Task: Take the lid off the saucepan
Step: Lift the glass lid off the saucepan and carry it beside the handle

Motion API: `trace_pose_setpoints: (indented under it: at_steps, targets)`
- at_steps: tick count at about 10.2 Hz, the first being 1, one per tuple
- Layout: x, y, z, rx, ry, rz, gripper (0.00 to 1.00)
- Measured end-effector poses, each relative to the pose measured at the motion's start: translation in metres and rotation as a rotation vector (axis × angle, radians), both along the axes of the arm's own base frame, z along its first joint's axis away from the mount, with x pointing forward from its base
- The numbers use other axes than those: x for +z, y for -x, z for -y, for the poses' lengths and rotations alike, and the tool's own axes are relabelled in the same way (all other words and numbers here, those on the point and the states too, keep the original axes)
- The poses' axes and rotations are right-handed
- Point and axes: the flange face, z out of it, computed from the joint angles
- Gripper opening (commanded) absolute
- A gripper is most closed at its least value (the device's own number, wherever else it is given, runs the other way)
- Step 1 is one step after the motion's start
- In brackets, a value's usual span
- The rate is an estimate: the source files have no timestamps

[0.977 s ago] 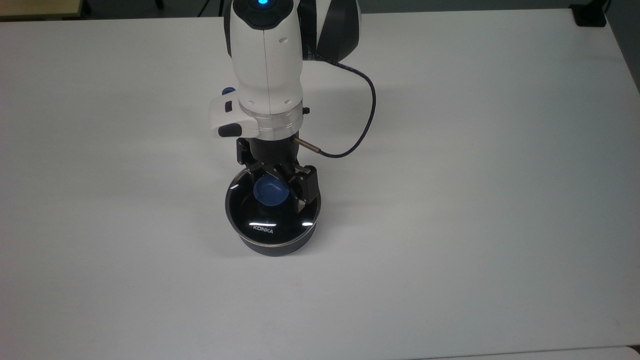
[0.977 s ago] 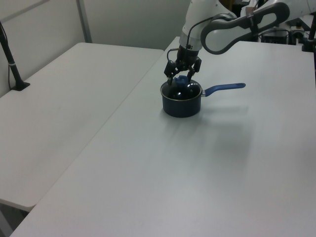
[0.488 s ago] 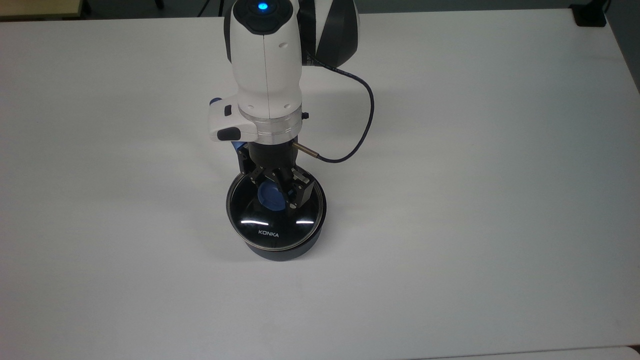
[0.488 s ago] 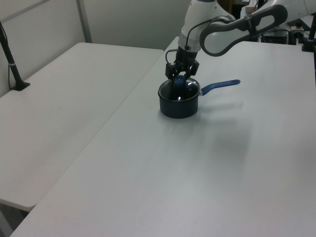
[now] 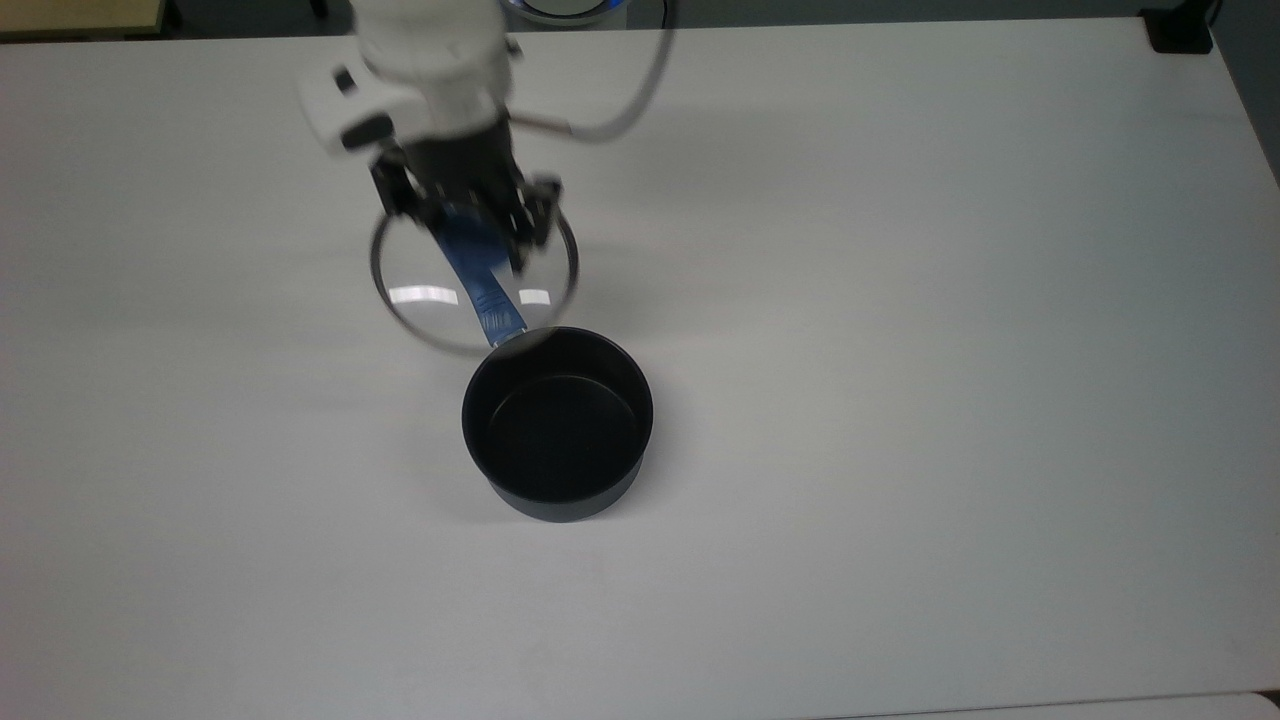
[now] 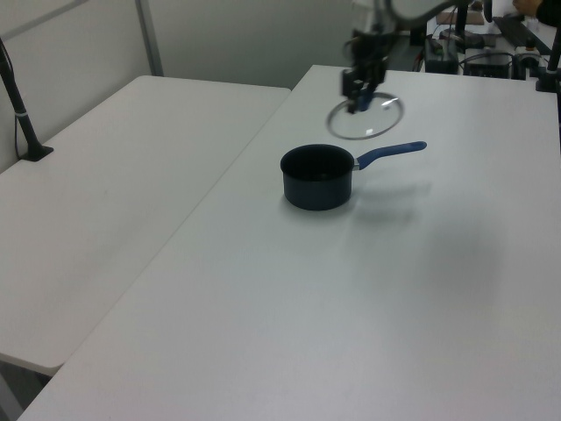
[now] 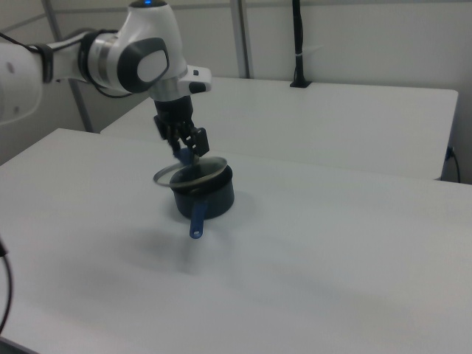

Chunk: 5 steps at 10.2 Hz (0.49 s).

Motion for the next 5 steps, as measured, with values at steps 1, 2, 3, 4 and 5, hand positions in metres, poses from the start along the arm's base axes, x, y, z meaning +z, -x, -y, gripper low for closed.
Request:
trace_pose_setpoints:
  at_steps: [1, 2, 3, 4, 5]
  targets:
    - [0.013, 0.042, 0.027, 0.153, -0.024, -0.074, 0.51]
    - [0.017, 0.082, 0.048, 0.244, -0.040, -0.117, 0.51]
    - [0.005, 0.116, 0.054, 0.293, -0.053, -0.155, 0.51]
    - [-0.016, 0.139, 0.048, 0.334, -0.066, -0.200, 0.51]
    - [-0.039, 0.156, 0.040, 0.387, -0.079, -0.246, 0.51]
